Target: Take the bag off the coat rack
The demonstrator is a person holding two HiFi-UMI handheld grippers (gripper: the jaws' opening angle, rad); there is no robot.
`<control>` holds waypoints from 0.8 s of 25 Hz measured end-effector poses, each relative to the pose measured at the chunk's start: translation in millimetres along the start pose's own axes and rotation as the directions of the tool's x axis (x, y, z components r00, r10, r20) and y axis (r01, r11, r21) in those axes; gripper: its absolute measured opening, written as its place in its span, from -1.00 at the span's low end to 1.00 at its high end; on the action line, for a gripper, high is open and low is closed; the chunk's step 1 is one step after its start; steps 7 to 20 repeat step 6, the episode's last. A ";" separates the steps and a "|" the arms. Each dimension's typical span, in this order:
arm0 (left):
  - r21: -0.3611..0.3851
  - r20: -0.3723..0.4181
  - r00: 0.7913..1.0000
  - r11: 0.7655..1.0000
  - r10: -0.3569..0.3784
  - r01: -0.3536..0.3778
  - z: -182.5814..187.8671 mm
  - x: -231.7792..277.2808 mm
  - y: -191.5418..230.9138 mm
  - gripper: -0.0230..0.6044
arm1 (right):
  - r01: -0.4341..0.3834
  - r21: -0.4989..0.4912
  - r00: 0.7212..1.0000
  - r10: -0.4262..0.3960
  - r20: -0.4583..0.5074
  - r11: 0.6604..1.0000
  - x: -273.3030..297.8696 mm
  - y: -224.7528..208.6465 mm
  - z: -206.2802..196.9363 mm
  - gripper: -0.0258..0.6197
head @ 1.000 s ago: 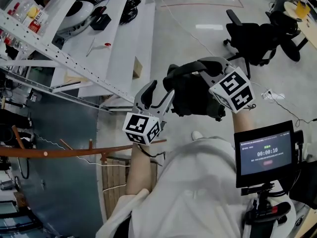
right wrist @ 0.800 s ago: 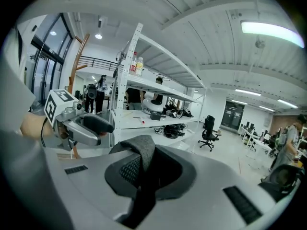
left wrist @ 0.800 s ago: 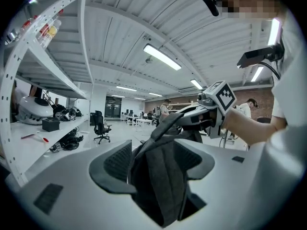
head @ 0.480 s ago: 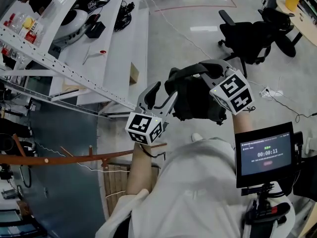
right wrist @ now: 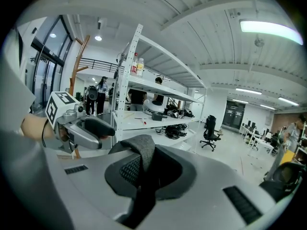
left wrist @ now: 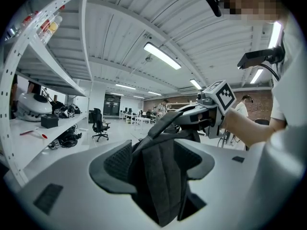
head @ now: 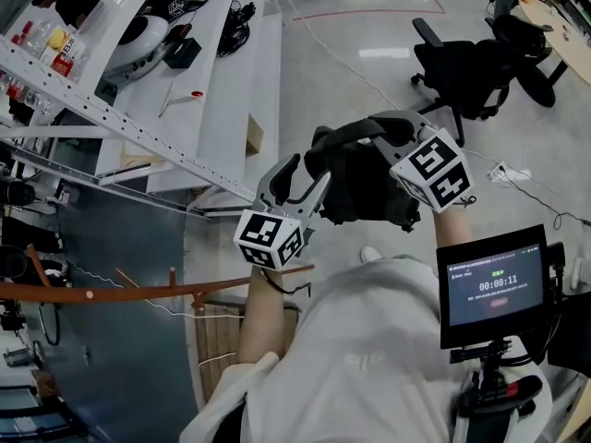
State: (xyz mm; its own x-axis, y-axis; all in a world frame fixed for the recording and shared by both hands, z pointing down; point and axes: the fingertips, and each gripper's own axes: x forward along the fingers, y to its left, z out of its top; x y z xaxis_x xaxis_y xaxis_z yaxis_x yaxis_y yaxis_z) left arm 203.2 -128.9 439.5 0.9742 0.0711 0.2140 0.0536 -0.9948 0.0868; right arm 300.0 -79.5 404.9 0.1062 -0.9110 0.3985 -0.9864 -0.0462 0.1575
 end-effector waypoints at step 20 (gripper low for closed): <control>-0.003 0.002 1.000 1.000 0.014 -0.014 -0.2 -6.8 0.9 -0.06 | -0.020 -0.017 1.000 0.020 0.002 1.000 0.6 9.3 4.0 -0.81</control>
